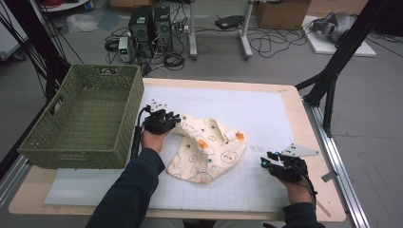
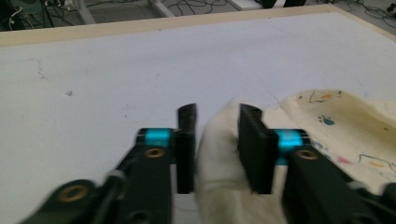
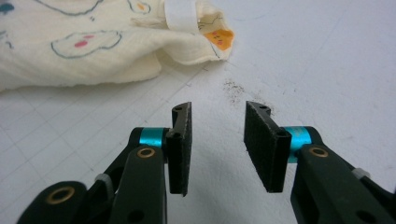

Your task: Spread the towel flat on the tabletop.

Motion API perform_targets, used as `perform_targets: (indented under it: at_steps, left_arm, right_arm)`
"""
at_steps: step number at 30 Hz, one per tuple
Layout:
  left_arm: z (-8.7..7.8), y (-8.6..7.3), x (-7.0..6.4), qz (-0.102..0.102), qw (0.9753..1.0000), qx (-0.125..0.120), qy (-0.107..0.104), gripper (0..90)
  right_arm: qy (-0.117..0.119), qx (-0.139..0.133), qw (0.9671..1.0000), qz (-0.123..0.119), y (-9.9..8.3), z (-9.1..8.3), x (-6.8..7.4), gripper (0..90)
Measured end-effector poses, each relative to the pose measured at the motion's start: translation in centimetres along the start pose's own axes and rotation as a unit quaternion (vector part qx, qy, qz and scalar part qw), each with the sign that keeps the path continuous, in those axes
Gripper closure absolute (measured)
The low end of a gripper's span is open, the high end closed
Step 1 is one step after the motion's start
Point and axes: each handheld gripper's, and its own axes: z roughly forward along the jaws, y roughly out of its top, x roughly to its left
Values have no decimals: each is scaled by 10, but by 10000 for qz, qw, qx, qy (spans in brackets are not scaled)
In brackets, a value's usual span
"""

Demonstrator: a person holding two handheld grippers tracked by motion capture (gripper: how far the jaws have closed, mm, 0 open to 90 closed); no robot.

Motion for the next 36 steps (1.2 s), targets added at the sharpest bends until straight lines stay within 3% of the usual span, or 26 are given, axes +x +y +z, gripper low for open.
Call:
perform_targets:
  at_steps: [1,3,5,9,15,17,22,23,24,26,28,29,36]
  left_arm:
    - [-1,0,0,-17,10000,-39,-33,586]
    - [-5,2,-1,-40,9998,-120,-137,460]
    - [-10,3,-2,-9,9995,-198,-231,411]
    - [-25,5,-3,32,9980,-346,-533,388]
    - [-40,0,-9,31,9953,-354,-901,361]
    - [-42,1,-15,109,9939,-316,-1047,346]
    - [-43,0,-39,576,9888,-193,-1363,349]
    - [-43,0,-39,576,9888,-193,-1363,350]
    - [-40,-3,-46,751,9854,-74,-1528,352]
    - [-36,-6,-54,825,9819,4,-1702,353]
    - [-33,-11,-62,886,9789,12,-1841,358]
    - [-33,-11,-62,886,9789,12,-1841,358]
    - [-20,-30,-109,1343,9576,421,-2512,358]
  right_arm:
    - [0,0,10000,0,0,0,0,604]
    - [-30,-16,10000,7,-1,0,0,586]
    - [-42,-29,10000,25,-1,-1,0,582]
    - [-187,-94,9997,95,-1,-3,0,569]
    - [-269,-214,9992,186,-1,-7,-2,519]
    - [-322,-254,9989,223,-1,-7,-3,469]
    - [-472,-256,9982,281,-3,-10,-6,467]
    - [-478,-258,9981,299,-3,-11,-6,469]
    - [-495,-289,9980,275,-3,-12,-7,470]
    - [-507,-299,9978,316,-4,-13,-8,470]
    - [-509,-294,9977,335,-4,-12,-9,465]
    - [-506,-279,9977,344,-5,-11,-9,465]
    - [-485,-278,9979,321,-4,-11,-8,467]
